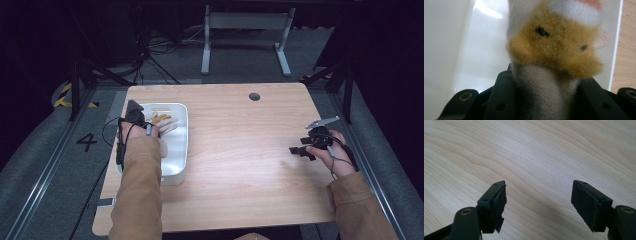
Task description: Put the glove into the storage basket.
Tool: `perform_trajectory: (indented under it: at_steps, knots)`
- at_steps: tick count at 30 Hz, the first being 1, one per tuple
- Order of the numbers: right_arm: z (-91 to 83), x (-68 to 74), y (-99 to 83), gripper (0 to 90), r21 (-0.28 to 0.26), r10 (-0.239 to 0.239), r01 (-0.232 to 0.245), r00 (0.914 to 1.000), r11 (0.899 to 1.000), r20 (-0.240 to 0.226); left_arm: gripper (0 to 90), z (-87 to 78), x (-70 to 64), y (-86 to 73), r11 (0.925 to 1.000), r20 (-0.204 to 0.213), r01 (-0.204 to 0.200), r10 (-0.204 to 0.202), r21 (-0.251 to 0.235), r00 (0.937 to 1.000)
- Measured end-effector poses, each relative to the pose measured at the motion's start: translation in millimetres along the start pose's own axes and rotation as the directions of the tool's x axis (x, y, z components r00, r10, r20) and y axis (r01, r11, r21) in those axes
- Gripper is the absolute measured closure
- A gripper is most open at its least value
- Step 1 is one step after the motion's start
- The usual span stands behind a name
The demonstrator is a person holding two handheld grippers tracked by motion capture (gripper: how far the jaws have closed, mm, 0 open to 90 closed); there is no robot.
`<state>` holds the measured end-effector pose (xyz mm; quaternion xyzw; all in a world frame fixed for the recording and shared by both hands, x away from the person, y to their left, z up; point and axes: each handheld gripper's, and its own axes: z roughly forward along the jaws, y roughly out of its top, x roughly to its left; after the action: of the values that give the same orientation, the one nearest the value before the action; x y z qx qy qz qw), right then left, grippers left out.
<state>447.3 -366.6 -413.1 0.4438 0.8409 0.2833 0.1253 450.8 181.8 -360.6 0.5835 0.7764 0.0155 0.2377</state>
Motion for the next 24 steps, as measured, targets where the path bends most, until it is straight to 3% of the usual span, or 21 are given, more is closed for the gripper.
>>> perform_trajectory:
  at_steps: [3, 5, 11, 20, 24]
  knots:
    - [-0.7, -0.9, -0.3, 28.9, 0.0, 0.002, -0.002, 1.0, 1.0, -0.004, 69.4, 6.8, 3.5, -0.7, 1.0, 0.022, 0.0, 0.0, -0.004, 0.9998]
    - [0.0, -1.0, -1.2, 28.8, 0.006, 0.004, -0.004, 1.0, 1.0, -0.001, 69.4, 11.3, 5.2, -1.9, 0.9997, 0.029, 0.022, -0.022, -0.011, 0.9993]
    - [0.3, -1.2, -2.0, 28.7, 0.011, 0.002, -0.002, 1.0, 1.0, -0.003, 69.3, 21.3, 8.6, -3.4, 1.0, 0.004, 0.008, -0.008, 0.001, 1.0]
    - [1.7, -1.2, -2.5, 28.5, 0.012, -0.007, 0.007, 1.0, 1.0, -0.003, 69.2, 36.6, 12.8, -7.1, 0.9995, -0.017, 0.029, -0.029, 0.01, 0.9994]
    - [1.6, -0.6, -2.5, 28.3, 0.014, -0.007, 0.007, 1.0, 1.0, -0.006, 68.8, 43.9, 13.6, -8.9, 0.9986, -0.042, 0.024, -0.022, 0.048, 0.9989]
